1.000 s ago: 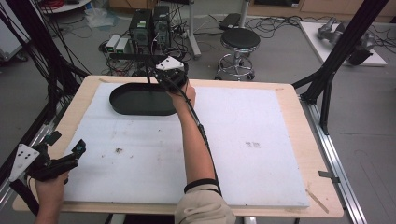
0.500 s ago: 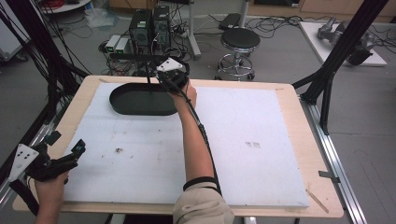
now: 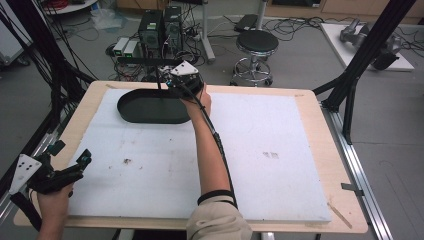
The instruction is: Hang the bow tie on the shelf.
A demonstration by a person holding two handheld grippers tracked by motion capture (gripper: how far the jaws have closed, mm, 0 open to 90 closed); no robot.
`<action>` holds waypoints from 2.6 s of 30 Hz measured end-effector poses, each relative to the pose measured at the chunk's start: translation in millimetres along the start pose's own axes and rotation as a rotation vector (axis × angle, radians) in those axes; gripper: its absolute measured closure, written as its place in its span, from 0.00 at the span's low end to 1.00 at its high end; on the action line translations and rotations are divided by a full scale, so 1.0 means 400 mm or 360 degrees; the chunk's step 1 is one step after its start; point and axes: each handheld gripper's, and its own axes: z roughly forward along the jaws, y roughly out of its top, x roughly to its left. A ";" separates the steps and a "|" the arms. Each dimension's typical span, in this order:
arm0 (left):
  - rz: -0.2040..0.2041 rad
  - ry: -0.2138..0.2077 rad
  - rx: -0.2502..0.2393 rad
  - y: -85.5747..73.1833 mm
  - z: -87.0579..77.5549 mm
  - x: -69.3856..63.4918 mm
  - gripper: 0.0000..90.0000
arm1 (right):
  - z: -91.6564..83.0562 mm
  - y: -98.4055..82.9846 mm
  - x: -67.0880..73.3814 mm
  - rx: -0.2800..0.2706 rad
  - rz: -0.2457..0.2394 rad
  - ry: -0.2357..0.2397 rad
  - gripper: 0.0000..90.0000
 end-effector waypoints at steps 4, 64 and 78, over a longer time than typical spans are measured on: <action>-0.0002 -0.0001 0.0000 0.000 0.000 0.001 0.07 | -0.012 0.008 -0.004 -0.0048 0.0069 0.0024 0.40; 0.0085 -0.0061 0.0004 0.021 -0.004 -0.057 0.07 | -0.883 -0.409 -0.125 -0.0336 0.0436 -0.0400 0.12; 0.0105 -0.0072 0.0024 0.015 0.001 -0.064 0.07 | -0.913 -0.466 -0.132 -0.0351 0.0493 -0.0455 0.12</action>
